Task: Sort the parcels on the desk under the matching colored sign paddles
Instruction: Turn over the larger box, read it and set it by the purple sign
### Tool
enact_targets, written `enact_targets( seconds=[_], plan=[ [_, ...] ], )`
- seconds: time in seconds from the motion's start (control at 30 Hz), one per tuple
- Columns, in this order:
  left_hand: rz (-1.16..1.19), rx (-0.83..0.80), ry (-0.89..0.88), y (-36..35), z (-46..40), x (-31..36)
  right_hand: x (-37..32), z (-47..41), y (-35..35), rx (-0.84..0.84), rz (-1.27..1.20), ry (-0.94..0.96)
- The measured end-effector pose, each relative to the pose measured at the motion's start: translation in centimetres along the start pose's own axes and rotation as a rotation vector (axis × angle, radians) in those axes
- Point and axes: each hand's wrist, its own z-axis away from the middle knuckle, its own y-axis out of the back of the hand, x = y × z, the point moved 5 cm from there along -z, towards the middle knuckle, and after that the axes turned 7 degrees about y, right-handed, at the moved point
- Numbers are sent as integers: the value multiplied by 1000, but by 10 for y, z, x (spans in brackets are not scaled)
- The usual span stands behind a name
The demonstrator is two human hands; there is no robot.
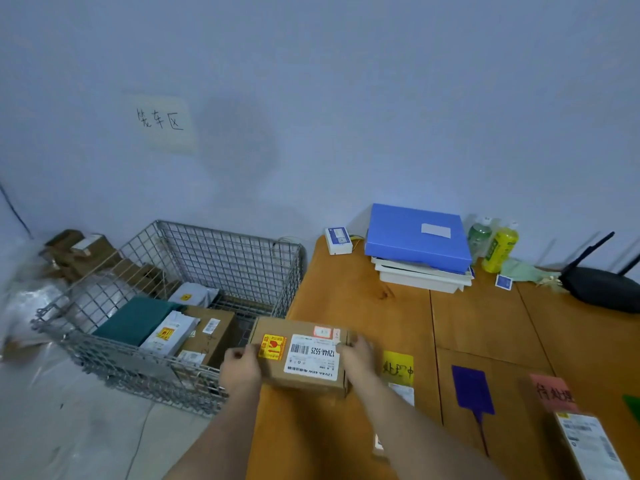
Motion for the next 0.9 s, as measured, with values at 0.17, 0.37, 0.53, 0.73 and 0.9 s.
enact_targets(
  seconds=[0.17,0.37,0.53,0.73,0.9],
  plan=[
    [438,-182,-224,-17,29,120,-115,2,54,94,-390,190],
    [926,-474,-437,-15,100,251,-231,46,127,70,-584,536],
    [1251,-657,-582,7,183,295,-280,110,181,123,-612,796],
    [1348,-786,-742,28,267,306,-285,164,217,163,-750,934],
    [1354,-815,-807,30,292,309,-282,175,237,214,-759,969]
  ],
)
